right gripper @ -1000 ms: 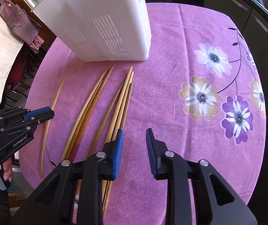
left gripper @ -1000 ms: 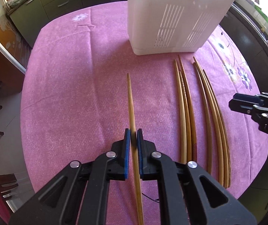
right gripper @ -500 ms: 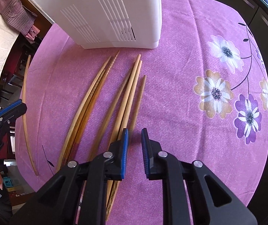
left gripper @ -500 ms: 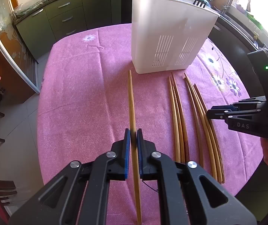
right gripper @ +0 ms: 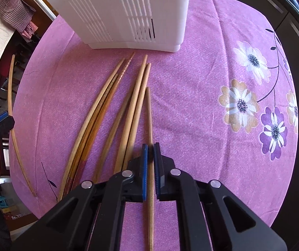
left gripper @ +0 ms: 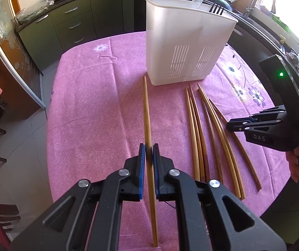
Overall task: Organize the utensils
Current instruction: 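Close the right tool on one wooden chopstick, then lift the chopstick with the right tool while the left tool lifts its chopstick, then lower the left tool's chopstick into the basket while the right tool carries its chopstick toward it, then lower the right tool's chopstick into the basket and open both tools, then close the left tool on a wooden chopstick beside the basket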
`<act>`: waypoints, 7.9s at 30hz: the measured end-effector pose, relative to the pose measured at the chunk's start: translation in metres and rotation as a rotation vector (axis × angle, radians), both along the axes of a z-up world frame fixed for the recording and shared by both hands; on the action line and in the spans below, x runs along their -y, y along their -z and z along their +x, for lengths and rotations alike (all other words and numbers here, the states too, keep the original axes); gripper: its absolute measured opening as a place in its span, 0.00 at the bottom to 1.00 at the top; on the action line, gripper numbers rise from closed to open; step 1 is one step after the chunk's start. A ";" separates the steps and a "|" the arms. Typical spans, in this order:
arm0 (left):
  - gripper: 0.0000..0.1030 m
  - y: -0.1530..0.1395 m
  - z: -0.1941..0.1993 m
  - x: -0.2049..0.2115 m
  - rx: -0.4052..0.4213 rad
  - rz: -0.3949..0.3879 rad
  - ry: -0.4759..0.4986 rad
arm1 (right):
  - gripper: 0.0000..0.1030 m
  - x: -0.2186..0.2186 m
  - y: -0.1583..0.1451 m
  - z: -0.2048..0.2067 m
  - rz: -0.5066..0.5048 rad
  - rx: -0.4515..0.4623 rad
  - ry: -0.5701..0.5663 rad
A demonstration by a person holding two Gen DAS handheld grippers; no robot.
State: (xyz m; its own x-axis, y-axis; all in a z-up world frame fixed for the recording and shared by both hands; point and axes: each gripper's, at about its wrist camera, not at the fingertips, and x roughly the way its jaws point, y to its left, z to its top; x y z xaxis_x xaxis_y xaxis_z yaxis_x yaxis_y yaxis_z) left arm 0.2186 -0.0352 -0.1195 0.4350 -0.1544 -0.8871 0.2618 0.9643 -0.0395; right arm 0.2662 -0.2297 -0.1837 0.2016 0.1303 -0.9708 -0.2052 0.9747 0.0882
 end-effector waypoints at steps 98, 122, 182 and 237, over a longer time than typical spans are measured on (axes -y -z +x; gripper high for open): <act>0.06 -0.086 -0.061 -0.010 0.178 -0.019 0.054 | 0.06 0.088 -0.137 -0.138 0.225 0.452 -0.046; 0.06 -0.191 -0.015 0.021 0.360 -0.099 0.089 | 0.06 0.087 -0.145 -0.135 0.226 0.463 -0.062; 0.35 -0.118 -0.052 0.005 0.284 -0.138 0.046 | 0.12 0.063 -0.227 -0.007 0.252 0.654 0.024; 0.06 0.066 0.060 0.109 -0.249 0.124 0.094 | 0.19 0.138 -0.056 -0.101 0.225 0.324 0.103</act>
State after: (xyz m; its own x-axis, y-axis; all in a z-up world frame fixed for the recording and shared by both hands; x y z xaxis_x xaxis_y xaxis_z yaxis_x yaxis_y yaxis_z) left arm 0.2789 -0.1439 -0.1853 0.1907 -0.0678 -0.9793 0.3472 0.9378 0.0027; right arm 0.1648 -0.3672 -0.1276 0.5155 0.2954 -0.8044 -0.1599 0.9554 0.2484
